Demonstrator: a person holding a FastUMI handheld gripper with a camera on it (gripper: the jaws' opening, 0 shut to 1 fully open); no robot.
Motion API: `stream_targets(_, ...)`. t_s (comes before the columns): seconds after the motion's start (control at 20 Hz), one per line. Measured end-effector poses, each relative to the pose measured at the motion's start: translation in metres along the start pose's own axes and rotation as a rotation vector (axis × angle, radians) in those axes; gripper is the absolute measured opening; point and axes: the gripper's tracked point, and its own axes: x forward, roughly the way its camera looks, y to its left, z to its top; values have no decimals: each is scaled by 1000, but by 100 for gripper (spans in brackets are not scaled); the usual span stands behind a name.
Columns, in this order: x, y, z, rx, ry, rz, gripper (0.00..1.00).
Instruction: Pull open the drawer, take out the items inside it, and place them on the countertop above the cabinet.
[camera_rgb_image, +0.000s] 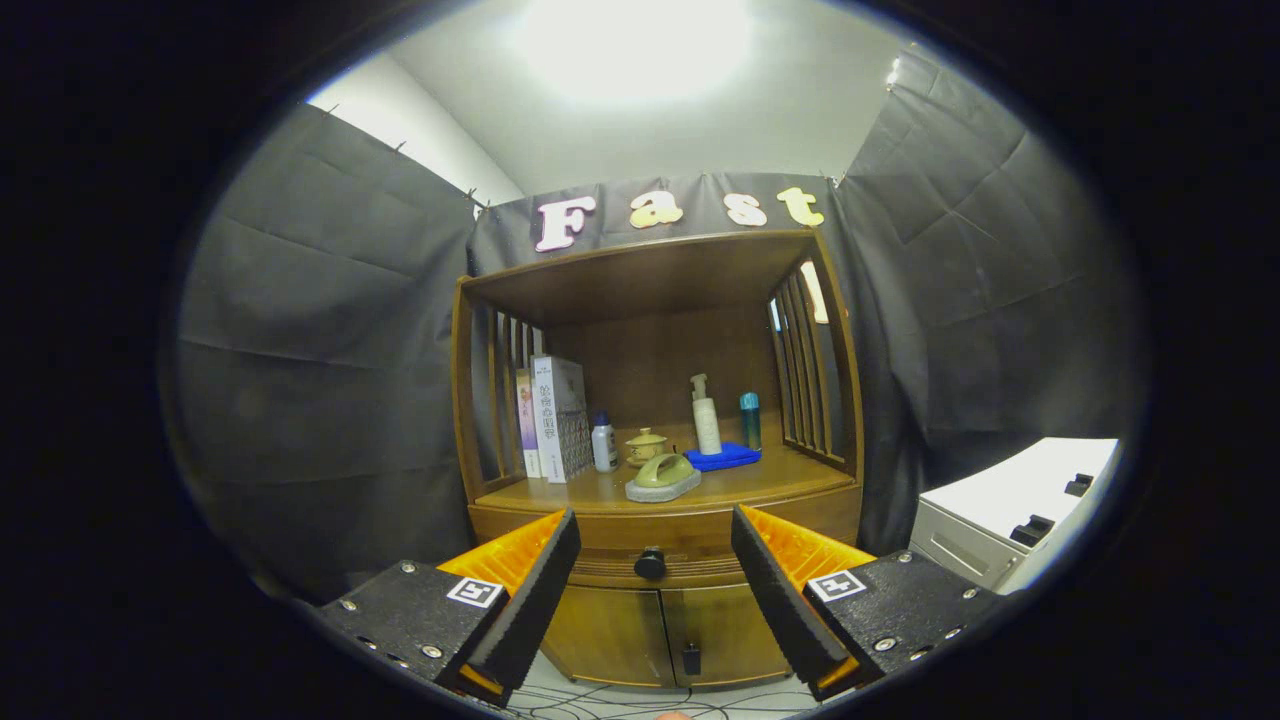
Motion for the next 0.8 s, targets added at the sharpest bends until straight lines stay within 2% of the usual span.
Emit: stream_targets(0.8, -24, -3, -20, -12, 15, 20, 95)
